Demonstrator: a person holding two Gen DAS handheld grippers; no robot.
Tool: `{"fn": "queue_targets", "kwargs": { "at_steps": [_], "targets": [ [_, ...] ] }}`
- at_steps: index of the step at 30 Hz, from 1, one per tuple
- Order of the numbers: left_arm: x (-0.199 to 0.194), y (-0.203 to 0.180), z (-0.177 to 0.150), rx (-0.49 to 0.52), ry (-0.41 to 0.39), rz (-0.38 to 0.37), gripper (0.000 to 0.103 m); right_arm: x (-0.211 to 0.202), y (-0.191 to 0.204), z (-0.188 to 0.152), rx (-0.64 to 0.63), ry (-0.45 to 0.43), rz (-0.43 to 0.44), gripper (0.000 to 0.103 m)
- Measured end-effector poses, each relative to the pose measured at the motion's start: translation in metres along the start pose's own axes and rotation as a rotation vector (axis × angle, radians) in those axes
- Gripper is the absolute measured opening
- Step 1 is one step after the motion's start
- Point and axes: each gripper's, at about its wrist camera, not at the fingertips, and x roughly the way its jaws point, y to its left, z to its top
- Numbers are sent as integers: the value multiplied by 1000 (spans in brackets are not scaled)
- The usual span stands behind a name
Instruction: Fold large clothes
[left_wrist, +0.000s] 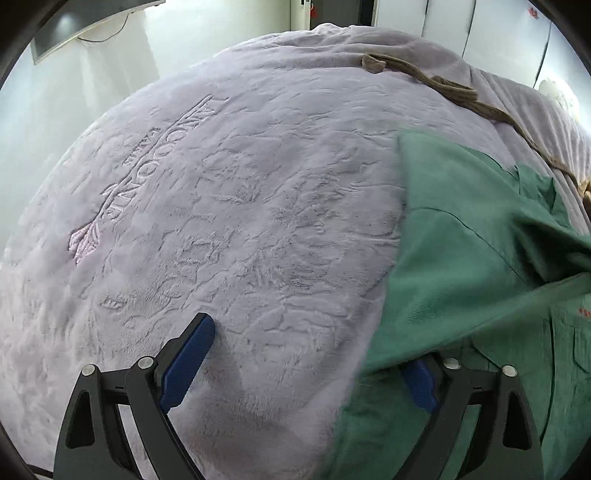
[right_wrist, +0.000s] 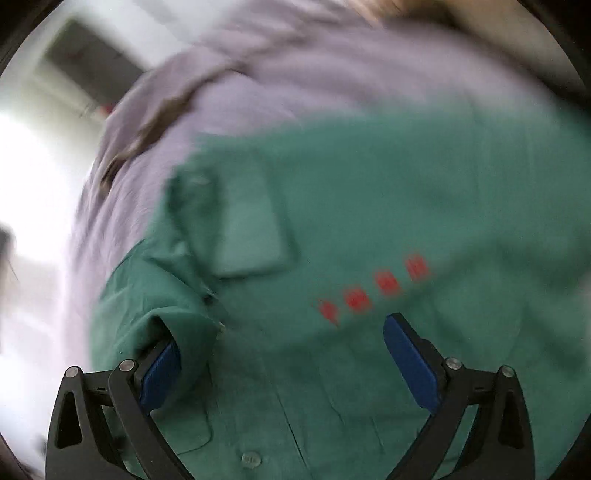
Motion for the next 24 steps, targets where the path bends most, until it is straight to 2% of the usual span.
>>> {"fn": "queue_targets", "kwargs": {
  "at_steps": [3,5,6,9,11,15,18,20,24],
  "targets": [
    [-1,-7,-5,45,-14,20,96,-8,-18,-3,106,-7,109,101],
    [0,-10,-6,57,-18,22,96,-10,-34,-5,225,6,194,101],
    [1,-10,-4,56,-12,11,96,-9,-46,-5,315,15,255,101],
    [-4,-4,2,75,9,-38,96,-13,-65,-4,429,32,332,101],
    [-14,-2,0,112,17,-72,95,-21,-67,-7,415,38,323,101],
    [-46,-4,-4,232,48,-171,96,-33,-58,-7,277,42,292,101],
    [-63,-6,10,245,38,-238,96,-28,-48,-2,188,57,267,101],
    [-58,-11,29,242,44,-270,96,-19,-38,4,143,69,271,101],
    [-10,-37,79,215,80,-336,96,-3,-27,9,74,88,248,101]
  ]
}}
